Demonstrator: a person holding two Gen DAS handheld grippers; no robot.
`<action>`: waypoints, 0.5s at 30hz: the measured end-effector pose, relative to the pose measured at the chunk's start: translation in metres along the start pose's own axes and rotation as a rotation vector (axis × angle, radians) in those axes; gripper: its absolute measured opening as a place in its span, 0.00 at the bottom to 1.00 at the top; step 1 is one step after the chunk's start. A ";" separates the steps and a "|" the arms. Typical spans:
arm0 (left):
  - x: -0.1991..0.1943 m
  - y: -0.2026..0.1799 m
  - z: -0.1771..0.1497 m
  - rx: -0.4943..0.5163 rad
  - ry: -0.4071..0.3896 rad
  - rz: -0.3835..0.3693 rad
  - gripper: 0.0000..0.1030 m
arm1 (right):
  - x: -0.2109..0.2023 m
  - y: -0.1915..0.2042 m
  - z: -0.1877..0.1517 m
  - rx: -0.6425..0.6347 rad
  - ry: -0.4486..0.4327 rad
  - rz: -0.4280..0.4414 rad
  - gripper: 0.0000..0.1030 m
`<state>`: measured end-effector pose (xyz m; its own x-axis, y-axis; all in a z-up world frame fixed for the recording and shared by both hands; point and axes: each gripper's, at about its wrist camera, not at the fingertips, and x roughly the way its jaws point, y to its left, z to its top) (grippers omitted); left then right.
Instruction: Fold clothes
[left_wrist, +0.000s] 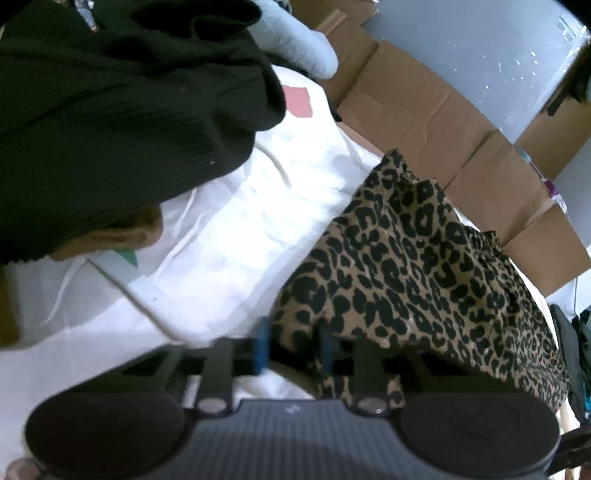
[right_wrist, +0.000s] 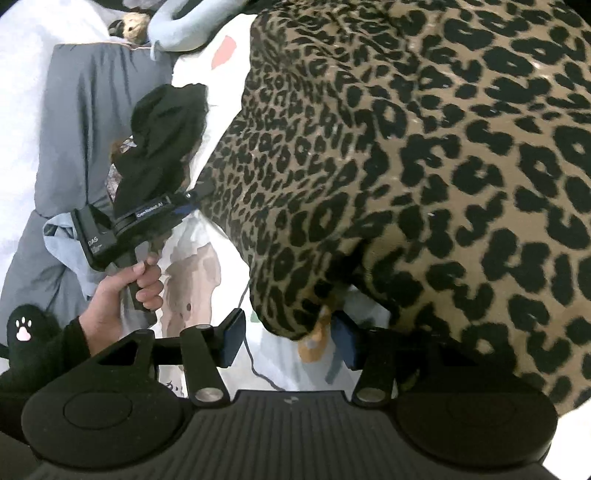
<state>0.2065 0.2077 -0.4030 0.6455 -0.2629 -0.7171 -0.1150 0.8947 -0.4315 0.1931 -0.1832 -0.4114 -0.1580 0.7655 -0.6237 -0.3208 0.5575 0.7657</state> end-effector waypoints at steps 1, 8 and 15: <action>-0.001 0.000 0.000 -0.009 0.003 -0.004 0.12 | -0.001 -0.001 0.001 0.005 -0.002 0.009 0.40; -0.029 -0.018 0.010 -0.001 -0.006 -0.023 0.07 | -0.010 -0.004 0.008 0.044 -0.019 0.072 0.01; -0.054 -0.034 0.025 0.007 -0.024 -0.035 0.06 | -0.026 -0.018 0.018 0.156 -0.046 0.152 0.01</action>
<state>0.1943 0.2008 -0.3356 0.6667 -0.2854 -0.6885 -0.0869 0.8877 -0.4521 0.2195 -0.2072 -0.4061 -0.1501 0.8564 -0.4940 -0.1473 0.4747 0.8678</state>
